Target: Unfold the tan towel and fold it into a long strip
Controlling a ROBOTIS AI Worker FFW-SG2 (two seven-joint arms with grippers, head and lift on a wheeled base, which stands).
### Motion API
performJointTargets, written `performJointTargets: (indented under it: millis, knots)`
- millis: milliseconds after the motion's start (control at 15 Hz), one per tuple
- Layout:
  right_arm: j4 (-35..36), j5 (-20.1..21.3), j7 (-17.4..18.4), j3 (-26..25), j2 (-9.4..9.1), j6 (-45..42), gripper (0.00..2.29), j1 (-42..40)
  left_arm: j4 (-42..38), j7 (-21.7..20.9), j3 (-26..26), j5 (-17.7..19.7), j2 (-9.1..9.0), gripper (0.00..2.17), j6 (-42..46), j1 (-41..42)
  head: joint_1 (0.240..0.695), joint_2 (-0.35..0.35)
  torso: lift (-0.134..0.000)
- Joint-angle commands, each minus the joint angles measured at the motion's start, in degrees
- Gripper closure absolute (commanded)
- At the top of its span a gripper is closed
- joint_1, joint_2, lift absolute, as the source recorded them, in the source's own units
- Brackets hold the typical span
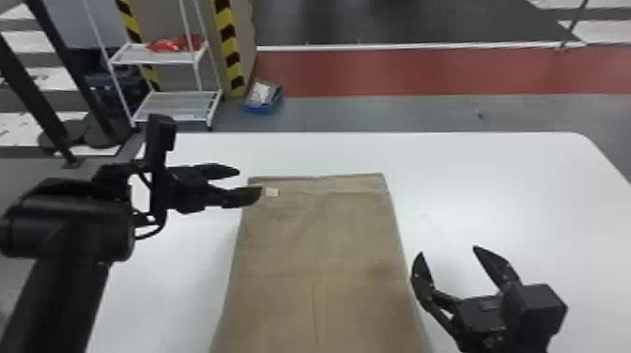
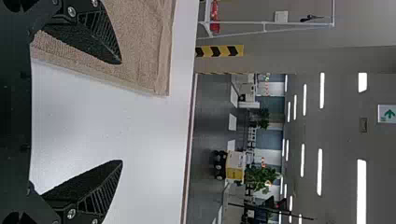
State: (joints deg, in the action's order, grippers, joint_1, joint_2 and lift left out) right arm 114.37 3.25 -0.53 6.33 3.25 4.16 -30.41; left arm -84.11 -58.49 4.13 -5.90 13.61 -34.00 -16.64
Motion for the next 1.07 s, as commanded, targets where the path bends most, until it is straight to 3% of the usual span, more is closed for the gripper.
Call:
performJointTargets:
  millis: [0,467,1000]
  knots:
    - [-0.20,0.00,0.00,0.00,0.00,0.02,0.13,0.09,8.00,-0.22,-0.26,-0.16,-0.16,0.20,4.86,-4.01,0.695,0.047,-0.123]
    - [-1.78,0.00,0.00,0.09,-0.09,-0.33,0.13,1.14,21.18,-3.38,-4.39,-4.12,-0.16,0.21,11.72,-9.99,0.695,0.034,-0.123]
    - [-2.75,0.00,0.00,0.44,0.00,-0.33,0.13,2.02,30.24,-1.62,-6.32,-8.34,-1.30,0.21,18.40,-13.50,0.695,0.035,-0.123]
